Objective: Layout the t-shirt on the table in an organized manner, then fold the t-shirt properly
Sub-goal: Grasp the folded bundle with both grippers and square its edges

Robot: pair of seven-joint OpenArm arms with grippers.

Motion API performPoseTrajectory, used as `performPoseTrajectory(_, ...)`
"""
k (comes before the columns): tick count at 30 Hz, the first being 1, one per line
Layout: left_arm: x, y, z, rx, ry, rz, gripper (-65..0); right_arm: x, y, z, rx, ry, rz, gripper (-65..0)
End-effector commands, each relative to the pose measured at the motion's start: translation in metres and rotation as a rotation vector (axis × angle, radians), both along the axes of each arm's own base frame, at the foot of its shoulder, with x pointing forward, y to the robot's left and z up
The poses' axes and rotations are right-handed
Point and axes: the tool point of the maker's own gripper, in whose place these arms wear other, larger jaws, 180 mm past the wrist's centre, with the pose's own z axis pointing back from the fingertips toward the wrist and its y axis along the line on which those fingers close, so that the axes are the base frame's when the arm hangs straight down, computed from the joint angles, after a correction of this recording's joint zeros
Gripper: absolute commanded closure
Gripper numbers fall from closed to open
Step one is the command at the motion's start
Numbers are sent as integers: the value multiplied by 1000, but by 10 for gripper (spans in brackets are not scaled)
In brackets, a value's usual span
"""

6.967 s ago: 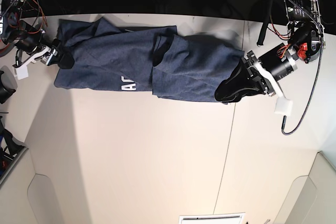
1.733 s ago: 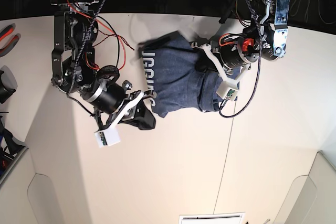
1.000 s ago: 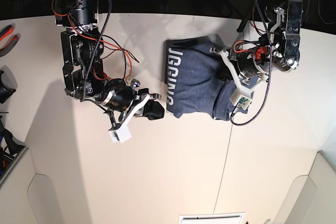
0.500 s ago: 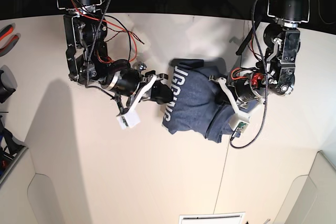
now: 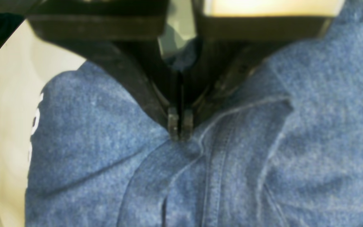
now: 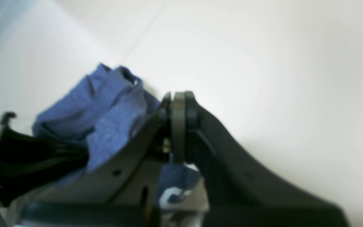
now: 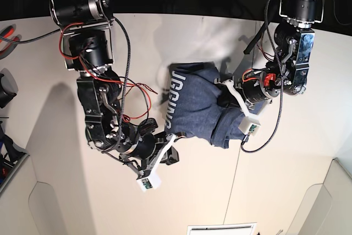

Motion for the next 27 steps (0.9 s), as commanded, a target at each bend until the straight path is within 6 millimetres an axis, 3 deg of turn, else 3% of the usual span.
performPoseTrajectory(1,-1,3,0,23,11,-19,0,13,3,11,17,-33,2,0)
performPoseTrajectory(7,-2,3,0,26,13,-25,0,-20,15,-26,-2,91,85,0)
performPoseTrajectory(13,10,4,7,33,-25,-22,0,-68,25,-39,53,188,132,0)
performPoseTrajectory(21,43,3,34,20,-118,-11,0,-124,33,-34,124,193,138,0)
performPoseTrajectory(27,59,1,50,-9,-182,3,0,-129,34,-13,142,125,135,0)
